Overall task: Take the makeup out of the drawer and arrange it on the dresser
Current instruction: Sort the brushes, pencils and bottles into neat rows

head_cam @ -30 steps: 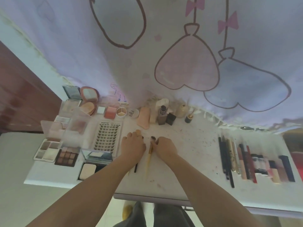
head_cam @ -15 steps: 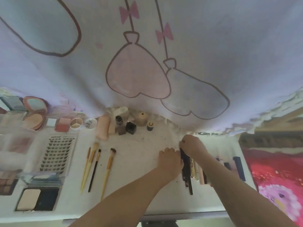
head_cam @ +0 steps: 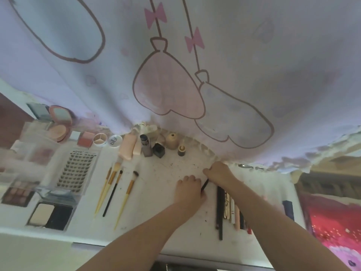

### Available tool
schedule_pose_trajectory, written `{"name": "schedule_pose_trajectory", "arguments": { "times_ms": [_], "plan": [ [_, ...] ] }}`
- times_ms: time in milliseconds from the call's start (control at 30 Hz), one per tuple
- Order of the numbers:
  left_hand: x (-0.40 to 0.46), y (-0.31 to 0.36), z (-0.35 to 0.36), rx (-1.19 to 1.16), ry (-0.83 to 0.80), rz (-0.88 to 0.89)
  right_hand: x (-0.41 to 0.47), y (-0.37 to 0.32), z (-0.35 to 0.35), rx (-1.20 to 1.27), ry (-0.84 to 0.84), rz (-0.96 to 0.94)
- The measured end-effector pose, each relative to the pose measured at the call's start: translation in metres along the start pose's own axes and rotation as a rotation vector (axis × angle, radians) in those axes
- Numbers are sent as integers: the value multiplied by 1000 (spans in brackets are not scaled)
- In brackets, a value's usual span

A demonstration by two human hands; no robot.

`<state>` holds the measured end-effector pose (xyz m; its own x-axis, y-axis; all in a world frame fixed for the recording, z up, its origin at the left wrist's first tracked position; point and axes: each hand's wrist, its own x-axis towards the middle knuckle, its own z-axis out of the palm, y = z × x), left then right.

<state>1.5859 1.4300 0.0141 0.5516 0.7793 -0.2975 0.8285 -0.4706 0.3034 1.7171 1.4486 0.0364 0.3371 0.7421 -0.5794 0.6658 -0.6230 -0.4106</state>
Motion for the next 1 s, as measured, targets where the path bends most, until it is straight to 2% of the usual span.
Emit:
{"name": "schedule_pose_trajectory", "arguments": {
  "times_ms": [133, 233, 300, 600, 800, 867, 933, 1000],
  "plan": [
    [-21, -23, -22, -171, 79, -36, -22, -13, 4, 226, 33, -37],
    [-43, -40, -36, -241, 107, 10, -45, -24, 5, 567, -156, -56],
    [-57, -50, -48, -262, 127, 41, -63, -33, 7, 682, -207, -124],
    [-105, -77, -85, -298, 201, 147, -118, -63, 12, 742, -246, -300],
    [-128, -92, -79, -396, 112, 102, -130, -71, 38, 754, -337, -275],
    [-133, -104, -77, -419, 66, 70, -124, -66, 38, 808, -292, -217],
    [-144, -132, -73, -497, 55, -44, -113, -49, 16, 991, -134, -124],
    [-156, -160, -66, -633, 86, -172, -104, -34, -9, 1085, -25, -113]
  ]
}}
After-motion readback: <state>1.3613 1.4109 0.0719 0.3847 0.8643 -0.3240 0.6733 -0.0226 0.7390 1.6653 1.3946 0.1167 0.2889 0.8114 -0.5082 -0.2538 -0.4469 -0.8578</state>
